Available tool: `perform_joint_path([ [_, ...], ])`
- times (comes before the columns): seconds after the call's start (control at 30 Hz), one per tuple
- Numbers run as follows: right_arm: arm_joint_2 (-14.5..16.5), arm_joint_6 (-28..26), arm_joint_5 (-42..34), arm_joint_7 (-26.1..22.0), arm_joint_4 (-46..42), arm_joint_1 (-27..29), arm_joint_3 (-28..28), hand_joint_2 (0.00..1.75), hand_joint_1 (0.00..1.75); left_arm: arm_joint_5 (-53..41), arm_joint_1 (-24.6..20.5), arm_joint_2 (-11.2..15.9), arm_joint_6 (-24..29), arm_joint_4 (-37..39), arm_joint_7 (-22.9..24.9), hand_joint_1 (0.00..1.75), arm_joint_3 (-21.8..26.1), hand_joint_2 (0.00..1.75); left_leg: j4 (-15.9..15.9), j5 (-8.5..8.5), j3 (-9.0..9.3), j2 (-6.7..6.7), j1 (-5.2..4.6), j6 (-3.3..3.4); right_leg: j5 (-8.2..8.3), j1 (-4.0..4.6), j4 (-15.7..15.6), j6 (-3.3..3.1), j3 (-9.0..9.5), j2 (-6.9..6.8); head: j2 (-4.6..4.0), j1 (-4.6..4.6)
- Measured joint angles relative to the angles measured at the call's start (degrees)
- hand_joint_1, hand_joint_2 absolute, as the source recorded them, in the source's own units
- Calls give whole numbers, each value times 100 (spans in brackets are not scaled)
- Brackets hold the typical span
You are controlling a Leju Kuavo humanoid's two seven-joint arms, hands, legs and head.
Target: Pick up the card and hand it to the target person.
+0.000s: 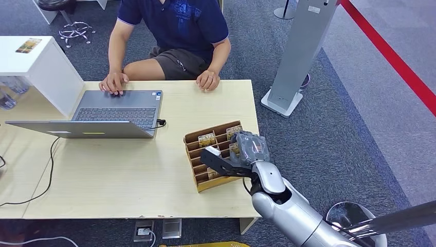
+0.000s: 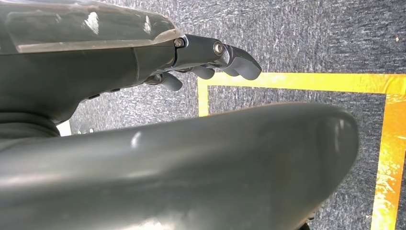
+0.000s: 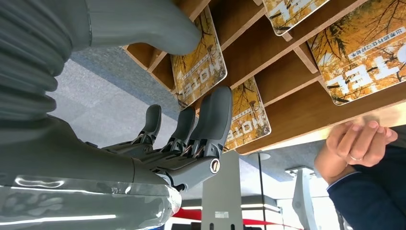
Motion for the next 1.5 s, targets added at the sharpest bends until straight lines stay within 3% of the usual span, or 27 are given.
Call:
perform_joint_path([
  [0.73,-46,50,-94,118,69,4,76,175,98,-19,0,-1,-14,1,10,0,0,0,0,0,1,0,0,0,0,0,0,0,0,0,1,0],
  [0.83,-50,38,-80,150,62,9,78,175,109,-19,0,-1,-25,1,10,0,0,0,0,0,1,0,0,0,0,0,0,0,0,0,1,0],
  [1.17,-50,42,-4,193,-23,25,114,175,173,-20,0,-1,-40,1,10,0,0,0,0,0,2,1,0,0,0,0,0,0,0,0,1,1],
  [1.5,-57,67,-2,179,-40,24,115,175,175,-34,0,-1,-40,1,10,0,0,0,0,0,2,1,0,0,0,0,0,0,1,0,0,0],
])
